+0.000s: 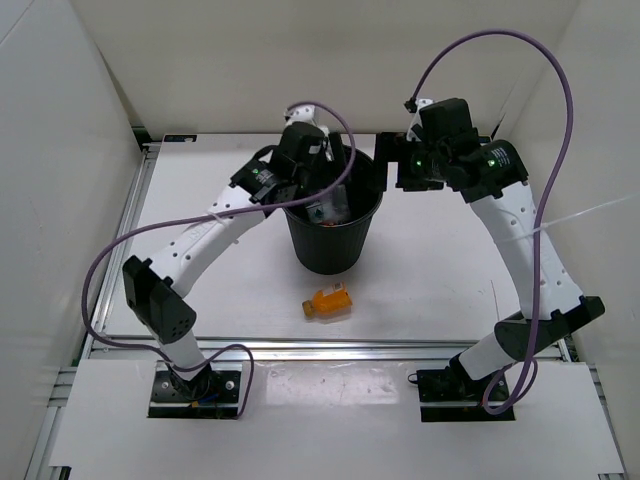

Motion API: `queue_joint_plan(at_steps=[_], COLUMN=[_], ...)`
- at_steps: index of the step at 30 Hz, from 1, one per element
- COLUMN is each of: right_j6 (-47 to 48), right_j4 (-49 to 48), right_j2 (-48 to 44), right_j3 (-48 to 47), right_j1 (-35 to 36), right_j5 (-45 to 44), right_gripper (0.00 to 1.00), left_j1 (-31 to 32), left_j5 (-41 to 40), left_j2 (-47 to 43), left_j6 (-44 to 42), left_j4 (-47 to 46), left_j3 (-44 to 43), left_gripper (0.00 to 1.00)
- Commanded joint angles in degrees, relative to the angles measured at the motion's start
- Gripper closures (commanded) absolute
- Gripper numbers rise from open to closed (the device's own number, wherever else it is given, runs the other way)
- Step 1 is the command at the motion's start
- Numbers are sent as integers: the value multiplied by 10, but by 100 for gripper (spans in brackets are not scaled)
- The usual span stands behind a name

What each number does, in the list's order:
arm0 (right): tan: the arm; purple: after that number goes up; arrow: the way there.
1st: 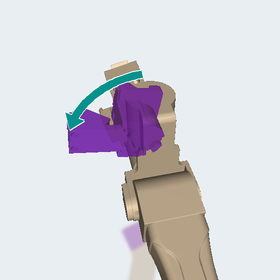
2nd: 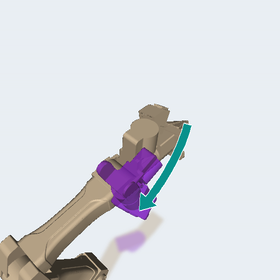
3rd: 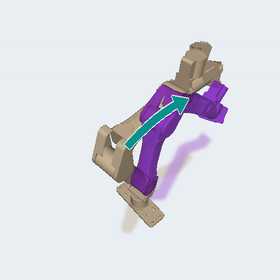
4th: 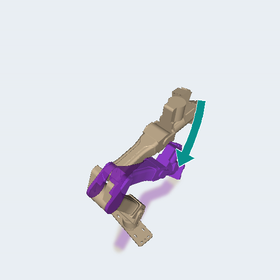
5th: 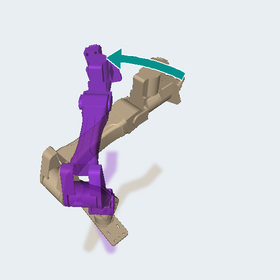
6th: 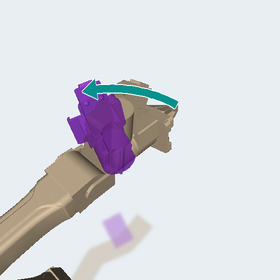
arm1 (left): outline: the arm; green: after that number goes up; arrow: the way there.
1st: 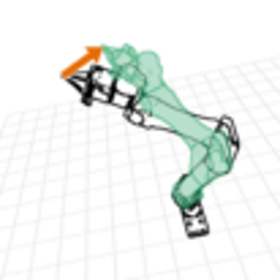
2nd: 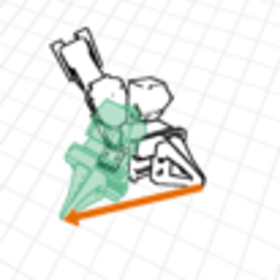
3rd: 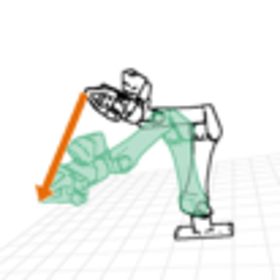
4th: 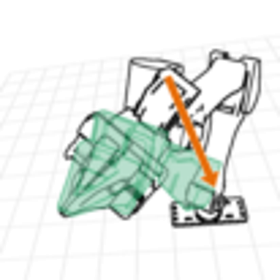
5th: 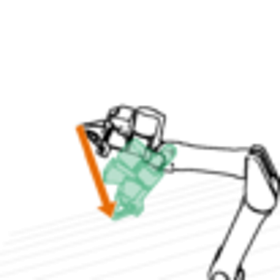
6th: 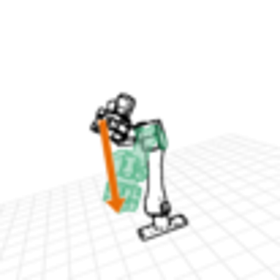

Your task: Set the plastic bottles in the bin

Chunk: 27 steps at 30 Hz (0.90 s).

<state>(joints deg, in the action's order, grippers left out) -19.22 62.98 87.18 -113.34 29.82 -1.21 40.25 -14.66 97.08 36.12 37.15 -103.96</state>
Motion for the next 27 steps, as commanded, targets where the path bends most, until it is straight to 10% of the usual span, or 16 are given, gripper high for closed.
queue_joint_plan(at_steps=[1,8,11,16,20,27], right_j6=[-7,1,40,97,170,256], right_j4=[-10,-17,-45,-65,-37,-55], right_j2=[-25,-52,-67,-38,4,48], right_j3=[0,27,6,-46,-6,244], right_j1=[-18,-37,-37,39,267,432], right_j5=[-28,22,133,310,200,-99], right_gripper=[0,0,0,0,0,0], left_j1=[12,12,1,-91,-167,-184], left_j5=[-25,-204,-355,-340,-329,-235], left_j2=[-40,-100,-199,-353,-473,-604], left_j6=[-17,-40,33,193,379,478], left_j4=[13,49,49,119,292,323], left_j3=[1,-94,-8,262,399,575], left_gripper=[0,0,0,0,0,0])
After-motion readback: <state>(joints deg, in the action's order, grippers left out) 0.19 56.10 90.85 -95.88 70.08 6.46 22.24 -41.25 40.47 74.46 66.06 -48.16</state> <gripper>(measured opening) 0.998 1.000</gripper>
